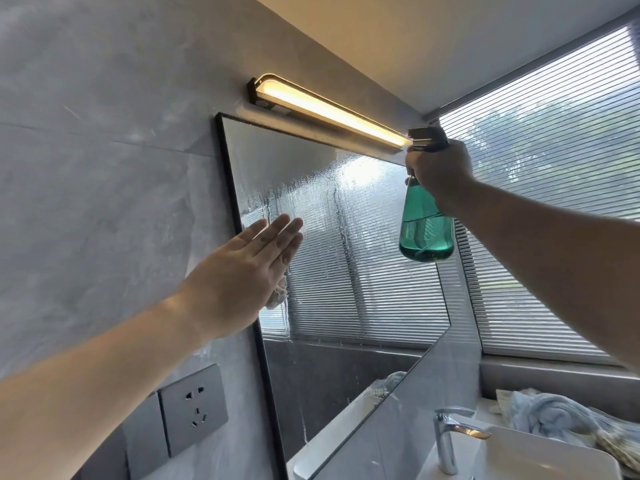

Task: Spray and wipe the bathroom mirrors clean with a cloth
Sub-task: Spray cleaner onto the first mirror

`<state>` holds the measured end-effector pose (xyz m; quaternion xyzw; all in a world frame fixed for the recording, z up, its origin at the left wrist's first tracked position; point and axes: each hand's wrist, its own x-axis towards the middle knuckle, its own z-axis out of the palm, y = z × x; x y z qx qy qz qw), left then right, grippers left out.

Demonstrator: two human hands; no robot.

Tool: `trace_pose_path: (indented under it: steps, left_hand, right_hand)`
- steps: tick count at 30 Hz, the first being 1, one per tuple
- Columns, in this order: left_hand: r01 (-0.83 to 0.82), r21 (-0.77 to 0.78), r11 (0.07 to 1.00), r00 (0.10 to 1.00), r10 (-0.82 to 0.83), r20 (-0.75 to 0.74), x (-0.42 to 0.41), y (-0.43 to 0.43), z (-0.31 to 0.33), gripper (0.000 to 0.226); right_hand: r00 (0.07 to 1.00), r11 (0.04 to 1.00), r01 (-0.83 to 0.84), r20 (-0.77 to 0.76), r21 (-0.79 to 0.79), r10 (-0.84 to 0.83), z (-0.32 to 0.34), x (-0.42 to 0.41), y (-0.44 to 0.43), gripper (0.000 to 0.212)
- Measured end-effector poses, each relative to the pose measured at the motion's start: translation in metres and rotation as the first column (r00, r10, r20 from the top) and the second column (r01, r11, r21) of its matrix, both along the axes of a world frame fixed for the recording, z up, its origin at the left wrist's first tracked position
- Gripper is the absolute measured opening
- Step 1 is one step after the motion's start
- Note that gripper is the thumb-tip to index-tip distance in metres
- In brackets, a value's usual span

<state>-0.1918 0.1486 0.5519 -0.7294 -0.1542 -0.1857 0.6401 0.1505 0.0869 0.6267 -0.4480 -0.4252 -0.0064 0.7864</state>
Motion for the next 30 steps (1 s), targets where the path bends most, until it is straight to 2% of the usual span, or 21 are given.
trace_pose_path:
  steps: [4, 7, 17, 23, 26, 30]
  left_hand:
    - [0.046, -0.012, 0.999, 0.999, -0.046, 0.008, 0.002, -0.004, -0.001, 0.074]
    - [0.047, -0.022, 0.999, 0.999, -0.047, 0.020, 0.003, -0.007, 0.000, 0.061]
    - [0.067, -0.010, 0.998, 0.998, -0.067, 0.021, 0.007, -0.018, 0.001, 0.060]
    - [0.080, -0.003, 0.997, 0.997, -0.080, 0.022, 0.007, -0.019, 0.001, 0.061]
    - [0.076, 0.026, 0.997, 0.997, -0.077, 0.022, 0.007, -0.018, 0.003, 0.059]
    - [0.083, 0.041, 0.996, 0.996, -0.084, 0.024, 0.008, -0.018, 0.004, 0.060]
  right_hand:
    - [0.999, 1.000, 0.030, -0.015, 0.000, -0.030, 0.001, 0.001, -0.003, 0.014]
    - [0.998, 0.998, 0.057, -0.002, -0.019, -0.057, 0.000, 0.001, -0.007, 0.011]
    - [0.988, 0.984, 0.151, 0.041, -0.089, -0.148, -0.007, -0.002, -0.012, 0.009]
    - [0.908, 0.917, 0.379, 0.243, -0.128, -0.341, -0.015, -0.006, -0.011, 0.011]
    - [0.875, 0.894, 0.429, 0.308, -0.131, -0.375, -0.016, -0.008, -0.007, 0.008]
    - [0.868, 0.889, 0.438, 0.318, -0.132, -0.381, -0.017, -0.009, -0.003, 0.007]
